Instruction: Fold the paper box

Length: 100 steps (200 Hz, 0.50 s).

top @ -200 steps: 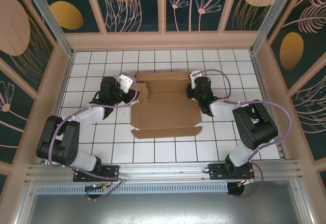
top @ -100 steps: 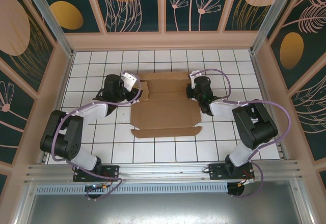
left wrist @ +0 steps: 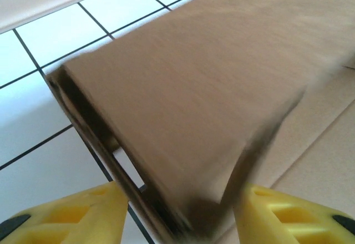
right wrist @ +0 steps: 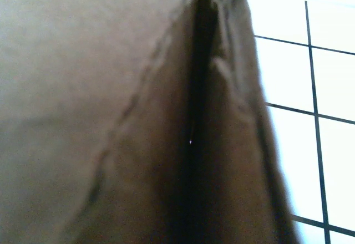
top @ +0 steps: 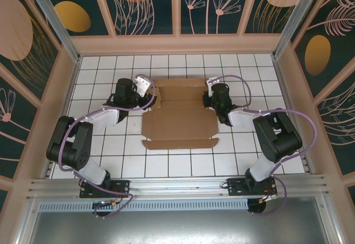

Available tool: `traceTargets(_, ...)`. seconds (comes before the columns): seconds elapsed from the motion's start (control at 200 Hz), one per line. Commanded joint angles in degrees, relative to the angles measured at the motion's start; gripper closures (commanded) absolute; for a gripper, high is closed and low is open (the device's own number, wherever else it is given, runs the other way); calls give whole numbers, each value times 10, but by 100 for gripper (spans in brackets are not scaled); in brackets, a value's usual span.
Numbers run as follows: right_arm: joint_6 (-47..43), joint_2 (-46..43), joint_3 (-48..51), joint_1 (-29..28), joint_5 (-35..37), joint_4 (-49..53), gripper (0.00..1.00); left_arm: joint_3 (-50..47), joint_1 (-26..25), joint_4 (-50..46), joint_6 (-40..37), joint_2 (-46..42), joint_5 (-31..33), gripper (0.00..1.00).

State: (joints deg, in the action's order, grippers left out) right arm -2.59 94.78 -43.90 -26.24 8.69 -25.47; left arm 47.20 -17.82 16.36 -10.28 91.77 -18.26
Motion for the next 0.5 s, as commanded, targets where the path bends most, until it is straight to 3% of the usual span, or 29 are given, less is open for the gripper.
traceTargets(0.0,7,4,-20,-4,-18,-5,100,23,-5,-13,2,14,20,45)
traceTargets(0.08,7,4,-22,-5,-18,-4,100,31,-5,-18,4,22,31,42)
traceTargets(0.18,7,3,-22,-5,-18,-1,100,37,-5,-19,3,27,36,49)
traceTargets(0.24,6,2,-22,-5,-18,0,100,44,-5,-21,5,29,38,58)
traceTargets(0.355,10,0,-22,-5,-13,1,100,48,-5,-19,8,31,50,86)
traceTargets(0.495,25,-1,-18,-15,37,4,100,55,-6,-24,19,33,99,96)
